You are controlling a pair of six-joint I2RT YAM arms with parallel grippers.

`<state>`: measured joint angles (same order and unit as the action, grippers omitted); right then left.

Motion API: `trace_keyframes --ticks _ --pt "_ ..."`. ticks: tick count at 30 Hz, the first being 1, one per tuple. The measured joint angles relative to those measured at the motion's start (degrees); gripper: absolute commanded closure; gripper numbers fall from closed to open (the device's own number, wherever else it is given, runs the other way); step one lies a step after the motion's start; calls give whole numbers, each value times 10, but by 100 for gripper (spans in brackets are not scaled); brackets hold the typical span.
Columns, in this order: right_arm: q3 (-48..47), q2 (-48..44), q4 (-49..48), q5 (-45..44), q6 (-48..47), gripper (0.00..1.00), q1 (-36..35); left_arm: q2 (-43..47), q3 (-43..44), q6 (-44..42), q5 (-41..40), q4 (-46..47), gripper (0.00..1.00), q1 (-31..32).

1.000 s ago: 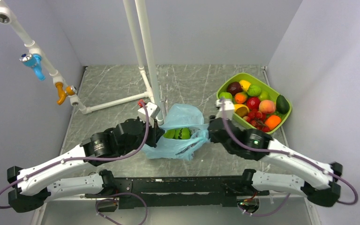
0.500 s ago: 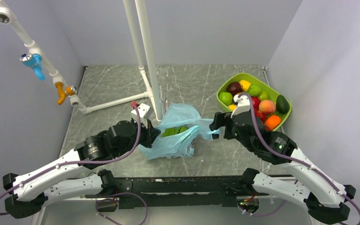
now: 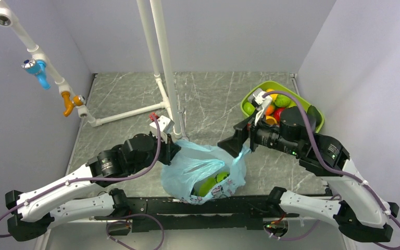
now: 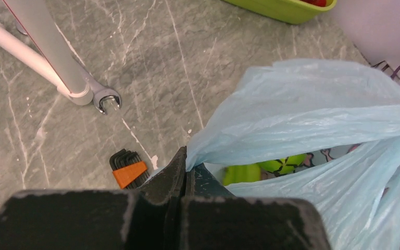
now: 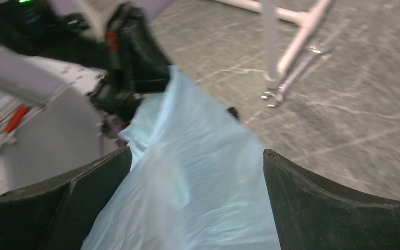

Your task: Take the fake fruits out of the plastic bag

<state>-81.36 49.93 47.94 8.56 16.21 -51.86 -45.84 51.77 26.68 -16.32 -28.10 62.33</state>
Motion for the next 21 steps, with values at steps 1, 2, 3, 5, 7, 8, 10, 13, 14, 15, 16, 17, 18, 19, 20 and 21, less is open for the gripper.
trace_keyframes --ticks 1,2,3,5,7,8,10,13,14,15,16,17,18,19,20,21 --pt "3 3 0 -22 -1 0 0 -1 0 0 0 -3 100 0" --pt "11 2 0 -59 -1 1 0 -2 0 0 -2 -6 100 0" --pt "24 -2 0 -98 1 0 0 -1 0 0 -6 -9 100 0" --pt "60 -17 -1 -165 5 0 1 3 0 1 -18 -9 100 0" --pt "103 -33 -2 -222 12 0 1 9 1 0 -28 -8 100 -3" --pt "126 -41 -8 -241 14 0 1 12 3 -1 -32 -8 100 -5" --pt "170 -54 -29 -269 22 0 1 13 17 -3 -39 -6 100 -8" --pt "235 -70 -84 -297 44 0 1 13 44 -9 -48 -1 100 -11" --pt "254 -73 -108 -304 54 0 1 12 56 -12 -52 0 100 -13" --pt "270 -76 -132 -309 64 0 1 10 67 -16 -57 -1 100 -15" --pt "281 -77 -157 -315 71 0 1 6 82 -19 -63 -3 100 -17" --pt "288 -77 -184 -320 77 0 1 1 95 -22 -70 -5 100 -20" --pt "292 -76 -211 -323 81 0 1 -5 112 -28 -78 -9 100 -26" --pt "293 -74 -235 -324 83 0 1 -10 126 -35 -82 -10 100 -31" --pt "295 -71 -273 -323 83 0 1 -16 141 -41 -84 -13 100 -39" --pt "303 -67 -331 -320 82 0 1 -23 161 -49 -82 -22 100 -50"
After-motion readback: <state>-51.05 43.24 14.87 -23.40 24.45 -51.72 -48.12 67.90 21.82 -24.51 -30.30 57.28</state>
